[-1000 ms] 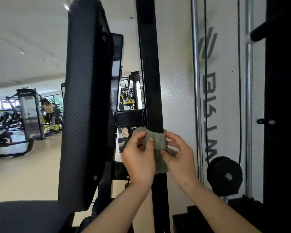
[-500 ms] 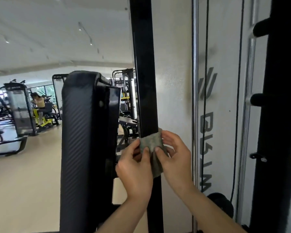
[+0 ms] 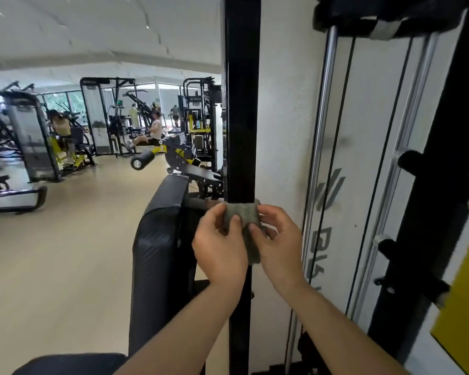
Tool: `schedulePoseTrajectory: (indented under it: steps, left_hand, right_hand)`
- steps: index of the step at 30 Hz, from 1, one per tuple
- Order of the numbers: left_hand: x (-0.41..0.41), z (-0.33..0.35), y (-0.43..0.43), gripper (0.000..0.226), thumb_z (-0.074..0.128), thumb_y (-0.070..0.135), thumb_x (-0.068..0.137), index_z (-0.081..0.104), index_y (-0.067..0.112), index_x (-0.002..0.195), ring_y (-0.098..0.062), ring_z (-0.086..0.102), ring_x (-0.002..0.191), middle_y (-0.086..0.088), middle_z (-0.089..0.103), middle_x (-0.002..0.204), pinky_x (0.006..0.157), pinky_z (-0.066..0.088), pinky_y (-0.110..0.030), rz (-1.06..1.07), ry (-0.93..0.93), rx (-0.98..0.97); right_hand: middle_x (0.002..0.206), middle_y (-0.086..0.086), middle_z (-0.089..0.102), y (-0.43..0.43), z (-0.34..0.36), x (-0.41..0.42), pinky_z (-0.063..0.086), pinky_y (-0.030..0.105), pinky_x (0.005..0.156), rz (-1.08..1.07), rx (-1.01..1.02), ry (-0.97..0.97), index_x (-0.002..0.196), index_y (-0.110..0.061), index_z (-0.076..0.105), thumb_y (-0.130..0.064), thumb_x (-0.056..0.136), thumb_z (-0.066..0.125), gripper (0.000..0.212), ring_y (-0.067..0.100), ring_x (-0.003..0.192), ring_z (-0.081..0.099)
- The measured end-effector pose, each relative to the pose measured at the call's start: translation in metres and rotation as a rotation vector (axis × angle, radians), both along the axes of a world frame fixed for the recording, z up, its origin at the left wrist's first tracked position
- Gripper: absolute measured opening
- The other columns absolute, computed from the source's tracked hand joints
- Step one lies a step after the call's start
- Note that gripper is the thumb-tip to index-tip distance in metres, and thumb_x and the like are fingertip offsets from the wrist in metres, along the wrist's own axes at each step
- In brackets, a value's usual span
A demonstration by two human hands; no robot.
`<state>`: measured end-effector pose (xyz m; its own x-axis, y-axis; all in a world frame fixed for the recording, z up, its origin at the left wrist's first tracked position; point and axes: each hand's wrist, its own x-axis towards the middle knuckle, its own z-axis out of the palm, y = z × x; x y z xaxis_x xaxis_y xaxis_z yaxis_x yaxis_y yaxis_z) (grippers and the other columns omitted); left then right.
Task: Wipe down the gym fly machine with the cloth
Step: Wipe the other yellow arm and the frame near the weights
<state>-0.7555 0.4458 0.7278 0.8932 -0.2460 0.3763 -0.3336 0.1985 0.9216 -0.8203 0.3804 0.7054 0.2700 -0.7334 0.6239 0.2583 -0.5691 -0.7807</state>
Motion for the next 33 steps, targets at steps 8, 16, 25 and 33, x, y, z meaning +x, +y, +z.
schedulePoseTrajectory:
  steps: [8, 16, 25, 33]
  left_hand:
    - [0.004, 0.070, 0.003, 0.026, 0.072, 0.012, 0.092, 0.072, 0.020, 0.116, 0.000, 0.066, 0.089, 0.009, 0.072, 0.101, 0.066, 0.044, 0.001, -0.029, 0.008, 0.027]
    - [0.016, 0.144, 0.003, 0.021, 0.072, 0.012, 0.091, 0.074, 0.018, 0.111, 0.003, 0.066, 0.085, 0.013, 0.072, 0.094, 0.068, 0.044, 0.001, -0.039, -0.078, 0.055]
    - [0.026, 0.218, 0.003, 0.015, 0.071, 0.016, 0.091, 0.074, 0.027, 0.101, 0.004, 0.068, 0.081, 0.020, 0.071, 0.087, 0.068, 0.047, -0.003, -0.101, -0.144, 0.019]
    - [0.033, 0.301, 0.005, 0.017, 0.075, 0.015, 0.088, 0.075, 0.019, 0.105, 0.013, 0.058, 0.074, 0.026, 0.061, 0.079, 0.066, 0.040, 0.004, -0.068, -0.249, 0.067]
  right_hand:
    - [0.107, -0.009, 0.071, 0.006, 0.075, -0.003, 0.059, 0.026, 0.084, -0.034, 0.084, 0.043, 0.110, -0.023, 0.068, 0.000, 0.088, 0.072, 0.032, 0.006, 0.099, 0.068]
    - [0.103, -0.011, 0.071, 0.007, 0.156, -0.002, 0.059, 0.023, 0.084, -0.110, 0.056, 0.066, 0.106, -0.020, 0.069, -0.002, 0.088, 0.073, 0.026, 0.002, 0.095, 0.067]
    - [0.097, -0.014, 0.070, 0.008, 0.242, 0.001, 0.054, 0.012, 0.078, -0.189, -0.025, 0.045, 0.102, -0.018, 0.070, -0.003, 0.087, 0.075, 0.022, -0.002, 0.090, 0.065]
    - [0.096, -0.010, 0.072, 0.010, 0.319, 0.006, 0.054, 0.015, 0.080, -0.240, -0.045, 0.019, 0.104, -0.015, 0.072, -0.004, 0.087, 0.074, 0.020, 0.001, 0.088, 0.067]
